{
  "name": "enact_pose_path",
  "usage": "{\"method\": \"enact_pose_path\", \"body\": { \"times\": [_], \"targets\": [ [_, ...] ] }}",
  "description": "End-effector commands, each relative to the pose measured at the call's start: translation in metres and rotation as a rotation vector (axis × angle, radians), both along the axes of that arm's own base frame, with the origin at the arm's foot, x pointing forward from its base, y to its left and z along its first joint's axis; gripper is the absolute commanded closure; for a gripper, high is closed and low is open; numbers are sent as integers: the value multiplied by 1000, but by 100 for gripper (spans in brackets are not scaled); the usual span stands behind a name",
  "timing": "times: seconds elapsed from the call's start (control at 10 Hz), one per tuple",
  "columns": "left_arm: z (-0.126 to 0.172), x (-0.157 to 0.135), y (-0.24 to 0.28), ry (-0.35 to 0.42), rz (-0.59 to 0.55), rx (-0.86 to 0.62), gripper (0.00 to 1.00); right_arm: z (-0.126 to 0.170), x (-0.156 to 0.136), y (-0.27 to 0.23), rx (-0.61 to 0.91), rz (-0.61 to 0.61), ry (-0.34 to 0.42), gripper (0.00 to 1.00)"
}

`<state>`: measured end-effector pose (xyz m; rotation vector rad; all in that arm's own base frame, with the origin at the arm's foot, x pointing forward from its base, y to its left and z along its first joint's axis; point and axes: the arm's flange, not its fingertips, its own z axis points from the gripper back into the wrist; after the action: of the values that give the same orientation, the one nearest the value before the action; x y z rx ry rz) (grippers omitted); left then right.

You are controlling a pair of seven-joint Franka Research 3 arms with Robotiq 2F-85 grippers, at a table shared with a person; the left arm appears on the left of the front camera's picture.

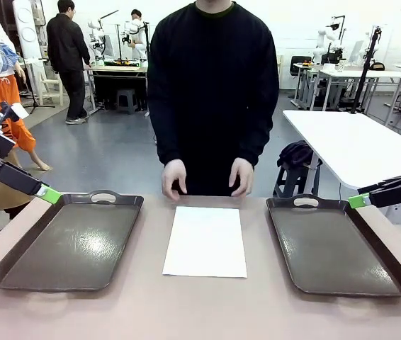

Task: Sort the A4 documents.
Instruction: Receive the A4 Paper.

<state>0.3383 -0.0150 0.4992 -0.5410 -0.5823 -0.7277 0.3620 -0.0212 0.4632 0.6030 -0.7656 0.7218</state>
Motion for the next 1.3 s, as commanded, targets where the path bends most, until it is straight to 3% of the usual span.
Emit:
{"method": "enact_pose_path", "body": {
  "times": [0.0, 1.2],
  "targets": [
    [-2, 2, 2, -7, -18, -12, 0, -2, 7, 0, 21, 11, -21, 0],
    [-2, 2, 2, -7, -18, -12, 0, -2, 7, 0, 21, 11, -21, 0]
  ]
}}
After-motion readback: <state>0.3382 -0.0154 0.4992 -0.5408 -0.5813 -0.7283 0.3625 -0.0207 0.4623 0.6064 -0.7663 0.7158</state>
